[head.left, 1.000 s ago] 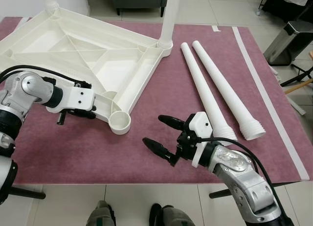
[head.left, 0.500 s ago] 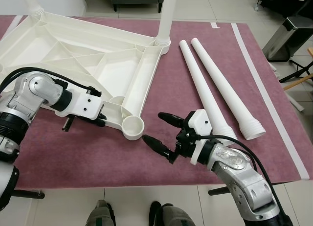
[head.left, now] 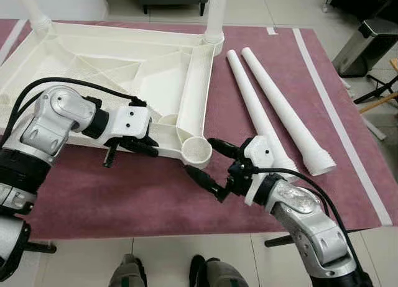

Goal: Building children table

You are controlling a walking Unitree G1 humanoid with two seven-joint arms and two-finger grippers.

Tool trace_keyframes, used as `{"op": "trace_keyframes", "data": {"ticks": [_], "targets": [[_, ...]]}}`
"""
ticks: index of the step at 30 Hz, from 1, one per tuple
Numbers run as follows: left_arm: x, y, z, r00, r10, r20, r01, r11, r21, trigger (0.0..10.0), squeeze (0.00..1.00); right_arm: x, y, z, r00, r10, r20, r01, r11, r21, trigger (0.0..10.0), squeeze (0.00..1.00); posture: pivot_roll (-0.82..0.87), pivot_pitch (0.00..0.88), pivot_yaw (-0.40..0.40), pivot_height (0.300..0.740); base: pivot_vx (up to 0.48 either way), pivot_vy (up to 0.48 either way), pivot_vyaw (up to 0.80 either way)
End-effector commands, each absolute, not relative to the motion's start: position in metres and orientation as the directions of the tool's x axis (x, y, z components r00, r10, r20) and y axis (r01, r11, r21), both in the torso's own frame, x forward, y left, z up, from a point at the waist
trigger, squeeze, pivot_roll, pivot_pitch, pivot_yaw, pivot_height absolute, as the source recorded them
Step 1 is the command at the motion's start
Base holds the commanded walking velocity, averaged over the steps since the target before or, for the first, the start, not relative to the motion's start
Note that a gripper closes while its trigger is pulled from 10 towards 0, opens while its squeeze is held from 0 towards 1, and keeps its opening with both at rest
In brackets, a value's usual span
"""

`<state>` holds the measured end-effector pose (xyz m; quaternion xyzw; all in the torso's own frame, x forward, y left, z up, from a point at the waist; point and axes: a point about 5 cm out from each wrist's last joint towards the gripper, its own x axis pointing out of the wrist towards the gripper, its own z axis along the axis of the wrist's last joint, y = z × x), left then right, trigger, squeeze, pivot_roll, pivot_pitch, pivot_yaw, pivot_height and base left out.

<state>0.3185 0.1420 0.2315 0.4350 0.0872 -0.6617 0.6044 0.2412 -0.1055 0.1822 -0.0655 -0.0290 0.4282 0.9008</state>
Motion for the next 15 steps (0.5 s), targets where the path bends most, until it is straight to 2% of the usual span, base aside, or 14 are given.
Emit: {"op": "trace_keyframes", "data": {"ticks": [1, 5, 8, 9, 10, 12, 15], "targets": [[0.322, 0.132, 0.241, 0.263, -0.791, -0.552, 0.831, -0.105, 0.546, 0.0, 0.00, 0.239, -0.097, 0.178, 0.599, 0.801, -0.016, -0.795, 0.592, -0.131, 10.0, 0.00, 0.09, 0.186, 0.000, 0.740, 0.000, 0.000, 0.00], [0.331, 0.120, 0.224, 0.317, -0.781, -0.538, 0.855, -0.009, 0.518, 0.0, 0.00, 0.240, -0.095, 0.178, 0.596, 0.803, -0.010, -0.797, 0.590, -0.131, 10.0, 0.00, 0.09, 0.180, 0.001, 0.740, 0.000, 0.000, 0.00], [0.332, 0.119, 0.223, 0.323, -0.780, -0.536, 0.857, 0.002, 0.515, 0.0, 0.00, 0.240, -0.095, 0.178, 0.596, 0.803, -0.010, -0.797, 0.590, -0.132, 10.0, 0.00, 0.09, 0.180, 0.001, 0.740, 0.000, 0.000, 0.00], [0.340, 0.112, 0.215, 0.367, -0.771, -0.521, 0.865, 0.076, 0.497, 0.0, 0.00, 0.242, -0.096, 0.178, 0.609, 0.793, -0.012, -0.786, 0.601, -0.147, 10.0, 0.00, 0.09, 0.175, 0.003, 0.740, 0.000, 0.000, 0.00], [0.340, 0.112, 0.215, 0.367, -0.771, -0.521, 0.865, 0.076, 0.497, 0.0, 0.00, 0.242, -0.096, 0.178, 0.609, 0.793, -0.012, -0.786, 0.601, -0.147, 10.0, 0.00, 0.09, 0.175, 0.003, 0.740, 0.000, 0.000, 0.00], [0.353, 0.099, 0.211, 0.421, -0.770, -0.479, 0.860, 0.171, 0.482, 0.0, 0.00, 0.252, -0.107, 0.181, 0.670, 0.742, -0.002, -0.731, 0.660, -0.175, 10.0, 0.00, 0.09, 0.171, 0.004, 0.740, 0.000, 0.000, 0.00], [0.358, 0.092, 0.212, 0.450, -0.770, -0.453, 0.853, 0.219, 0.474, 0.0, 0.00, 0.258, -0.116, 0.185, 0.703, 0.711, 0.009, -0.698, 0.692, -0.186, 10.0, 0.00, 0.08, 0.169, 0.006, 0.740, 0.000, 0.000, 0.00]]}}
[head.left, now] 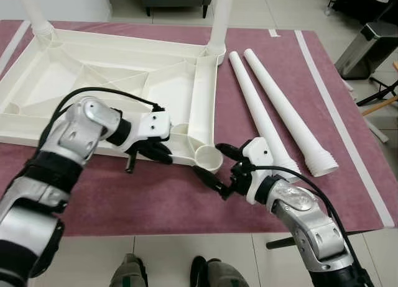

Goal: Building children table

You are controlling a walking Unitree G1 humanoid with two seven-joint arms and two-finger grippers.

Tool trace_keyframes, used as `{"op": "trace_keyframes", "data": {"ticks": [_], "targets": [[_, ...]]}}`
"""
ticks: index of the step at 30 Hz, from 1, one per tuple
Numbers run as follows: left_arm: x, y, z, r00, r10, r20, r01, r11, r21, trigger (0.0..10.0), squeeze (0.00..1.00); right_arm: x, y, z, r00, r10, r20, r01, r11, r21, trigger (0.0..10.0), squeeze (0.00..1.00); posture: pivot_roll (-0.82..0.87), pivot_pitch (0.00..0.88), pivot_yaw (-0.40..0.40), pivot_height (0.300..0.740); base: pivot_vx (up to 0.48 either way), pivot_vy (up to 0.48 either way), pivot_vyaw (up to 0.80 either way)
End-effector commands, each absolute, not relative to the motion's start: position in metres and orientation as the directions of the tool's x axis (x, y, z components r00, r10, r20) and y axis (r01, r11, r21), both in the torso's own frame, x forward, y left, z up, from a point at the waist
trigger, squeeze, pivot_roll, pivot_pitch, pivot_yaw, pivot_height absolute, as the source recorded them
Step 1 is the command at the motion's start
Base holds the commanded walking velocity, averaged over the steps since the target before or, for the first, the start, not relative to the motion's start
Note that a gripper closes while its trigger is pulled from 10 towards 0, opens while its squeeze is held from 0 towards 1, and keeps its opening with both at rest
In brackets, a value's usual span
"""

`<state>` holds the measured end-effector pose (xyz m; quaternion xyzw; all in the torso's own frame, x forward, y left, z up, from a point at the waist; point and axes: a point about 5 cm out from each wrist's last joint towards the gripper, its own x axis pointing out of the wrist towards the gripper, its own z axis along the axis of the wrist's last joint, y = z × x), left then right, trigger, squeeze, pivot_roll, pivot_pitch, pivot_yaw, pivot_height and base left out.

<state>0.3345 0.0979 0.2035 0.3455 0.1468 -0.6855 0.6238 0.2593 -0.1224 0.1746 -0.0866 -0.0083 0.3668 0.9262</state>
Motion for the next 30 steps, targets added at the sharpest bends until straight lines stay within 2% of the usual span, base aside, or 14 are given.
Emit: {"op": "trace_keyframes", "data": {"ticks": [1, 5, 8, 11, 15, 19, 24, 26, 27, 30], "targets": [[0.362, 0.088, 0.214, 0.467, -0.767, -0.439, 0.845, 0.243, 0.476, 0.0, 0.00, 0.261, -0.123, 0.188, 0.718, 0.696, 0.015, -0.680, 0.706, -0.196, 10.0, 0.00, 0.08, 0.169, 0.009, 0.740, 0.000, 0.000, 0.00], [0.365, 0.086, 0.216, 0.487, -0.761, -0.428, 0.837, 0.267, 0.478, 0.0, 0.00, 0.264, -0.129, 0.190, 0.728, 0.685, 0.019, -0.668, 0.715, -0.205, 10.0, 0.00, 0.07, 0.165, 0.012, 0.740, 0.000, 0.000, 0.00], [0.376, 0.088, 0.216, 0.556, -0.714, -0.426, 0.796, 0.311, 0.519, 0.0, 0.00, 0.268, -0.149, 0.198, 0.758, 0.652, 0.018, -0.630, 0.738, -0.241, 10.0, 0.00, 0.06, 0.164, 0.020, 0.740, 0.000, 0.000, 0.00], [0.379, 0.090, 0.215, 0.575, -0.696, -0.429, 0.786, 0.325, 0.526, 0.0, 0.00, 0.269, -0.154, 0.200, 0.771, 0.637, 0.021, -0.613, 0.750, -0.248, 10.0, 0.00, 0.06, 0.165, 0.022, 0.740, 0.000, 0.000, 0.00], [0.374, 0.091, 0.206, 0.531, -0.706, -0.468, 0.809, 0.258, 0.529, 0.0, 0.00, 0.269, -0.153, 0.200, 0.775, 0.631, 0.030, -0.607, 0.757, -0.242, 10.0, 0.00, 0.06, 0.167, 0.024, 0.740, 0.000, 0.000, 0.00], [0.353, 0.097, 0.190, 0.427, -0.737, -0.524, 0.839, 0.108, 0.533, 0.0, 0.00, 0.273, -0.156, 0.198, 0.801, 0.598, 0.038, -0.575, 0.785, -0.232, 10.0, 0.00, 0.06, 0.174, 0.020, 0.740, 0.000, 0.000, 0.00], [0.345, 0.100, 0.189, 0.402, -0.757, -0.515, 0.846, 0.092, 0.525, 0.0, 0.00, 0.283, -0.166, 0.198, 0.853, 0.520, 0.048, -0.499, 0.838, -0.220, 10.0, 0.00, 0.08, 0.176, 0.012, 0.740, 0.000, 0.000, 0.00], [0.344, 0.098, 0.189, 0.410, -0.761, -0.503, 0.843, 0.107, 0.526, 0.3, 0.00, 0.290, -0.168, 0.200, 0.879, 0.474, 0.057, -0.452, 0.865, -0.219, 10.0, 0.00, 0.08, 0.177, 0.007, 0.740, 0.000, 0.000, 0.00], [0.347, 0.095, 0.188, 0.444, -0.753, -0.485, 0.827, 0.137, 0.545, 10.0, 0.00, 0.297, -0.169, 0.202, 0.897, 0.437, 0.065, -0.415, 0.885, -0.212, 10.0, 0.00, 0.08, 0.176, 0.005, 0.740, 0.000, 0.000, 0.00], [0.350, 0.094, 0.187, 0.479, -0.742, -0.469, 0.809, 0.166, 0.564, 10.0, 0.00, 0.303, -0.169, 0.205, 0.915, 0.398, 0.073, -0.375, 0.902, -0.214, 10.0, 0.00, 0.08, 0.176, 0.005, 0.740, 0.000, 0.000, 0.00]]}}
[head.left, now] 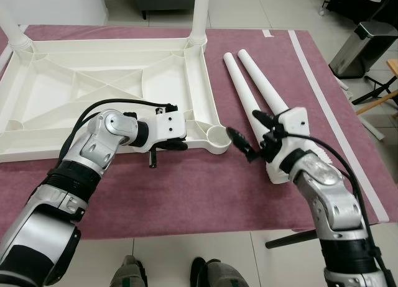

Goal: Building children table

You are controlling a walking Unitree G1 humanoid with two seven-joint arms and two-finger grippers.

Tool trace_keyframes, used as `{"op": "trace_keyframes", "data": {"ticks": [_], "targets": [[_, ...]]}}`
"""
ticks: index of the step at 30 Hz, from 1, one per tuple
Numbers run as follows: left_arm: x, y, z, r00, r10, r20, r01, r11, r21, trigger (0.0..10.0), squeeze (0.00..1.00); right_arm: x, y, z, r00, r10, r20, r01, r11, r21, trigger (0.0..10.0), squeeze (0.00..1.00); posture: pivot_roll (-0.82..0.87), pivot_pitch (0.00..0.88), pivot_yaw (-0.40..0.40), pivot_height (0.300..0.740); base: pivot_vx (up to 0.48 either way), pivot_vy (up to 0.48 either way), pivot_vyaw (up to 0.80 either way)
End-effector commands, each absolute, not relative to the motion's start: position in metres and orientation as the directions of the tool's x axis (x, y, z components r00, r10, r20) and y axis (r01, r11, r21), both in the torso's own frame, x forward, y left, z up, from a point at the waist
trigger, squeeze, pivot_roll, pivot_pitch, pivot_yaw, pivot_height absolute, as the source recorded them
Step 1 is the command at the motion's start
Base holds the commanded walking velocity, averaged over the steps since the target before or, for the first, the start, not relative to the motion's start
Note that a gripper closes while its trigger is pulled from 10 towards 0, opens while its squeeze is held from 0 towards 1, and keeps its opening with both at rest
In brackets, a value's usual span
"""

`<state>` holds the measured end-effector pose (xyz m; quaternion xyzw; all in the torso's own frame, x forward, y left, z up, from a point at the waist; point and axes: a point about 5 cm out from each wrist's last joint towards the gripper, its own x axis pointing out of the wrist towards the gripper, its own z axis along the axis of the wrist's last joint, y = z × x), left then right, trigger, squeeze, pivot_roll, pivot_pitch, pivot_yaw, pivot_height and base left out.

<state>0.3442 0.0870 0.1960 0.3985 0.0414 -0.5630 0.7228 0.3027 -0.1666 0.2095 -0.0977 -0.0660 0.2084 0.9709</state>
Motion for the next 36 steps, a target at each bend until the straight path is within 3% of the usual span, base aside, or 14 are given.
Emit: {"op": "trace_keyframes", "data": {"ticks": [1, 5, 6, 9, 10, 11, 12, 15, 16, 30, 33, 34, 35, 36], "targets": [[0.351, 0.093, 0.186, 0.495, -0.737, -0.461, 0.799, 0.178, 0.574, 10.0, 0.00, 0.309, -0.169, 0.207, 0.931, 0.358, 0.076, -0.336, 0.918, -0.209, 10.0, 0.00, 0.07, 0.172, 0.004, 0.740, 0.000, 0.000, 0.00], [0.343, 0.097, 0.188, 0.491, -0.746, -0.451, 0.786, 0.156, 0.598, 10.0, 0.00, 0.320, -0.177, 0.209, 0.966, 0.251, 0.070, -0.236, 0.957, -0.169, 10.0, 0.00, 0.07, 0.169, 0.004, 0.740, 0.000, 0.000, 0.00], [0.337, 0.099, 0.188, 0.481, -0.753, -0.449, 0.780, 0.135, 0.611, 10.0, 0.82, 0.324, -0.181, 0.209, 0.974, 0.221, 0.056, -0.209, 0.965, -0.161, 10.0, 0.00, 0.07, 0.165, 0.001, 0.740, 0.000, 0.000, 0.00], [0.334, 0.101, 0.189, 0.476, -0.757, -0.448, 0.776, 0.122, 0.619, 10.0, 0.82, 0.326, -0.182, 0.208, 0.977, 0.206, 0.046, -0.197, 0.968, -0.158, 10.0, 0.00, 0.07, 0.165, 0.000, 0.740, 0.000, 0.000, 0.00], [0.330, 0.102, 0.187, 0.463, -0.760, -0.457, 0.779, 0.103, 0.619, 10.0, 0.58, 0.327, -0.183, 0.208, 0.978, 0.206, 0.039, -0.198, 0.968, -0.157, 10.0, 0.00, 0.08, 0.161, -0.002, 0.740, 0.000, 0.000, 0.00], [0.330, 0.102, 0.187, 0.463, -0.760, -0.457, 0.779, 0.103, 0.619, 10.0, 0.58, 0.327, -0.183, 0.208, 0.978, 0.206, 0.039, -0.198, 0.968, -0.157, 10.0, 0.00, 0.08, 0.161, -0.002, 0.740, 0.000, 0.000, 0.00], [0.325, 0.103, 0.183, 0.446, -0.755, -0.480, 0.792, 0.083, 0.605, 9.8, 0.00, 0.330, -0.181, 0.209, 0.977, 0.211, 0.039, -0.202, 0.967, -0.158, 10.0, 0.00, 0.08, 0.158, -0.008, 0.740, 0.000, 0.000, 0.00], [0.320, 0.104, 0.177, 0.425, -0.749, -0.509, 0.809, 0.062, 0.585, 9.8, 0.00, 0.334, -0.179, 0.210, 0.976, 0.215, 0.043, -0.206, 0.966, -0.157, 10.0, 0.00, 0.08, 0.157, -0.008, 0.740, 0.000, 0.000, 0.00], [0.318, 0.105, 0.176, 0.410, -0.756, -0.511, 0.817, 0.054, 0.575, 0.0, 0.00, 0.335, -0.176, 0.212, 0.973, 0.225, 0.052, -0.214, 0.965, -0.152, 10.0, 0.00, 0.08, 0.156, -0.010, 0.740, 0.000, 0.000, 0.00], [0.305, 0.121, 0.180, 0.318, -0.766, -0.559, 0.829, -0.061, 0.556, 0.0, 0.00, 0.335, -0.178, 0.211, 0.975, 0.218, 0.052, -0.207, 0.964, -0.166, 10.0, 0.00, 0.08, 0.151, -0.008, 0.740, 0.000, 0.000, 0.00], [0.296, 0.138, 0.188, 0.285, -0.753, -0.594, 0.808, -0.144, 0.571, 0.1, 0.00, 0.336, -0.182, 0.210, 0.978, 0.205, 0.048, -0.194, 0.966, -0.172, 10.0, 0.00, 0.08, 0.148, -0.008, 0.740, 0.000, 0.000, 0.00], [0.294, 0.148, 0.192, 0.281, -0.734, -0.618, 0.796, -0.180, 0.577, 3.1, 0.00, 0.335, -0.184, 0.210, 0.979, 0.200, 0.046, -0.189, 0.966, -0.175, 10.0, 0.00, 0.08, 0.148, -0.008, 0.740, 0.000, 0.000, 0.00], [0.294, 0.148, 0.192, 0.281, -0.734, -0.618, 0.796, -0.180, 0.577, 3.1, 0.00, 0.335, -0.184, 0.210, 0.979, 0.200, 0.046, -0.189, 0.966, -0.175, 10.0, 0.00, 0.08, 0.148, -0.008, 0.740, 0.000, 0.000, 0.00], [0.293, 0.158, 0.197, 0.289, -0.714, -0.637, 0.788, -0.202, 0.582, 7.3, 0.00, 0.335, -0.186, 0.209, 0.979, 0.197, 0.044, -0.186, 0.967, -0.177, 10.0, 0.00, 0.08, 0.144, -0.013, 0.740, 0.000, 0.000, 0.00]]}}
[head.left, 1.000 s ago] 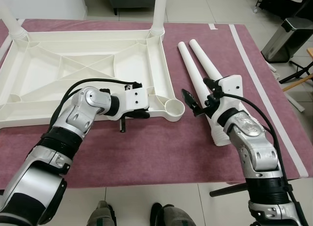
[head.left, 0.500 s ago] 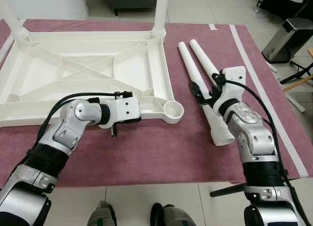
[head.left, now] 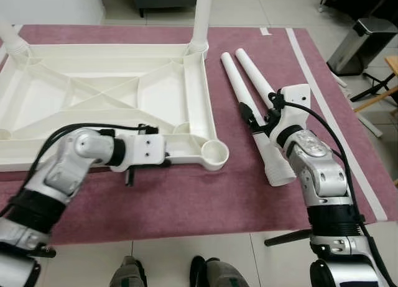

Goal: Building children table

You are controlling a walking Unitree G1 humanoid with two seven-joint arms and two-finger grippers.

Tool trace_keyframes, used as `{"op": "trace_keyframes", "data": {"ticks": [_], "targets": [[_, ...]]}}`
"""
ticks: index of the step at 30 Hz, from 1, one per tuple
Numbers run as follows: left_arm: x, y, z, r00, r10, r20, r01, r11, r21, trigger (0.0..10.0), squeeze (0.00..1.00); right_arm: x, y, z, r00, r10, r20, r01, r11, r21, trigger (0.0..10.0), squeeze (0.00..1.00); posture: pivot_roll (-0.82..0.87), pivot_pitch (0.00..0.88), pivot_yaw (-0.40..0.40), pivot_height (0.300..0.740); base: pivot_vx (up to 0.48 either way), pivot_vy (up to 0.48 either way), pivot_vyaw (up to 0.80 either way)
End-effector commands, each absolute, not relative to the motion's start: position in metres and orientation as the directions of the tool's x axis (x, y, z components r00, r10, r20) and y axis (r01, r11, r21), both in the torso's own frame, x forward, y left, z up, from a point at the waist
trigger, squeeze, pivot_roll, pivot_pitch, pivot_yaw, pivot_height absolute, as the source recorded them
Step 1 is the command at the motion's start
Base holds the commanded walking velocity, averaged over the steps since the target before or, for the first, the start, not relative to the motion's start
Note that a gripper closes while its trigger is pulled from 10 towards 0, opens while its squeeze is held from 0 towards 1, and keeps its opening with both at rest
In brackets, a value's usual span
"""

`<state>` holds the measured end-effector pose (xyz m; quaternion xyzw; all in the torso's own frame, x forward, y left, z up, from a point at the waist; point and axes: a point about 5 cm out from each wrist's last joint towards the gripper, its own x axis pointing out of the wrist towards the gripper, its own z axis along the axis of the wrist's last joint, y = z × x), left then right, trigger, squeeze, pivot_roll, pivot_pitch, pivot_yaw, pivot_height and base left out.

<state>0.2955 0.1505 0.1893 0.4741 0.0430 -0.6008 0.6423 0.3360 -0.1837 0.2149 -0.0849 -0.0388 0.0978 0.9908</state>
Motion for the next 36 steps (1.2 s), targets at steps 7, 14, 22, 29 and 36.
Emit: {"op": "trace_keyframes", "data": {"ticks": [7, 14, 22, 29, 36], "targets": [[0.300, 0.164, 0.201, 0.347, -0.692, -0.633, 0.775, -0.168, 0.609, 10.0, 0.00, 0.336, -0.184, 0.205, 0.978, 0.206, 0.031, -0.197, 0.965, -0.175, 10.0, 0.00, 0.09, 0.137, -0.018, 0.740, 0.000, 0.000, 0.00], [0.309, 0.137, 0.197, 0.429, -0.748, -0.507, 0.750, -0.017, 0.661, 10.0, 0.00, 0.341, -0.179, 0.192, 0.980, 0.174, -0.093, -0.188, 0.965, -0.180, 10.0, 0.00, 0.07, 0.132, -0.017, 0.740, 0.000, 0.000, 0.00], [0.306, 0.128, 0.211, 0.437, -0.816, -0.379, 0.727, 0.072, 0.683, 10.0, 0.00, 0.350, -0.180, 0.196, 0.959, 0.212, -0.187, -0.246, 0.953, -0.179, 10.0, 0.00, 0.06, 0.139, -0.025, 0.740, 0.000, 0.000, 0.00], [0.300, 0.123, 0.241, 0.448, -0.867, -0.217, 0.674, 0.168, 0.719, 10.0, 0.00, 0.358, -0.180, 0.203, 0.955, 0.203, -0.217, -0.250, 0.944, -0.216, 10.0, 0.00, 0.06, 0.148, -0.041, 0.740, 0.000, 0.000, 0.00], [0.299, 0.111, 0.264, 0.499, -0.864, -0.064, 0.635, 0.314, 0.706, 10.0, 0.00, 0.365, -0.187, 0.205, 0.954, 0.162, -0.252, -0.221, 0.948, -0.227, 10.0, 0.00, 0.07, 0.155, -0.048, 0.740, 0.000, 0.000, 0.00]]}}
